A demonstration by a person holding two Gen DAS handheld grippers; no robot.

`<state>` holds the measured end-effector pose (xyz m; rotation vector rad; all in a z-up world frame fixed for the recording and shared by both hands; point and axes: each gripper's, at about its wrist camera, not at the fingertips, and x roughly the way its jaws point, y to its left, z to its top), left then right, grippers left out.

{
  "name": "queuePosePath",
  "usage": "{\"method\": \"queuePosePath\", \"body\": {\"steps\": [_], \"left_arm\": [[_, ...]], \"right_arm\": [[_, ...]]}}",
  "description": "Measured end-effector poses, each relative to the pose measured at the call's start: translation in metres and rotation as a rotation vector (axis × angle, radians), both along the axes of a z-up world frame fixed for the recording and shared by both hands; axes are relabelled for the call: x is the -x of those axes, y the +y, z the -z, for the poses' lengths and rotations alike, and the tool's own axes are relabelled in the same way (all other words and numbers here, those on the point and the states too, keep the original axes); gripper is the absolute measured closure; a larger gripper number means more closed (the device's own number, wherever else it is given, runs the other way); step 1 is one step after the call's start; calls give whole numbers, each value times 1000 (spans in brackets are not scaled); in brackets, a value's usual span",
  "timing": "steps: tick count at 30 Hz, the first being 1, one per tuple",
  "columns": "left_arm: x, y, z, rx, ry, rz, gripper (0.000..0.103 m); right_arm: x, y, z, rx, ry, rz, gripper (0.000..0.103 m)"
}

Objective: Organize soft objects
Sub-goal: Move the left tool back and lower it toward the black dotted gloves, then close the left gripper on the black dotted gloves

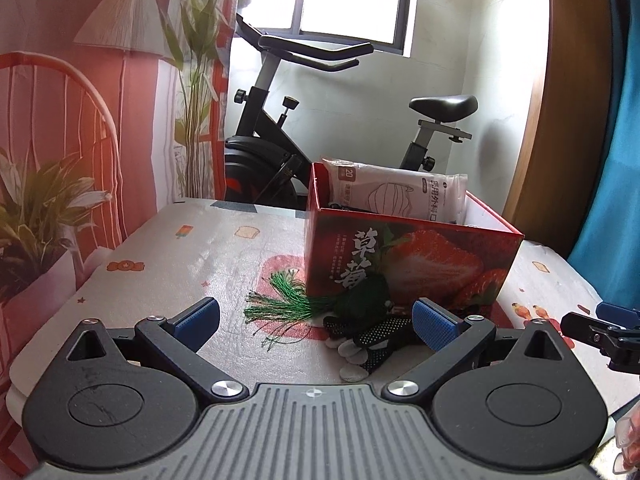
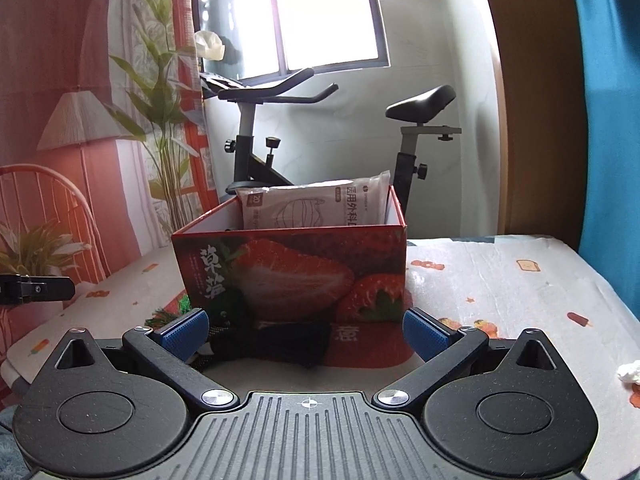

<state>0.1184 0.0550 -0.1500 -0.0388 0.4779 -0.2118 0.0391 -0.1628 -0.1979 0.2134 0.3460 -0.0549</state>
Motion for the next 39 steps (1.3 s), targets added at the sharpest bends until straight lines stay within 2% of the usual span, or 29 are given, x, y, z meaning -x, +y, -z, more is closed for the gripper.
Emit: {"method": "queuePosePath", "body": {"steps": [6, 15, 17, 20, 24, 28, 32, 39], "left_arm": [[-6, 6, 11, 15, 33, -11, 0], [-31, 1, 32, 41, 148, 6, 0], [-34, 0, 39, 57, 175, 19, 0], [-40, -2, 47, 37, 203, 15, 0], [-55, -4, 55, 54, 237, 26, 0], [-67, -15, 62, 75, 244, 86, 0], [-79, -28, 71, 92, 262, 119, 0], [-97, -52, 86, 19, 260, 153, 1]], "right_arm": [[-10, -2, 15, -17, 49, 34, 0], [-35, -7, 36, -31, 112, 4, 1], [-40, -6, 40, -20, 116, -14, 3], [-52, -6, 44, -1, 137, -39, 14], [-69, -8, 53, 5, 157, -75, 25], [-87, -8, 60, 3, 180, -98, 35], [-106, -10, 65, -16, 196, -130, 40], [-137, -19, 74, -87, 231, -107, 46]]}}
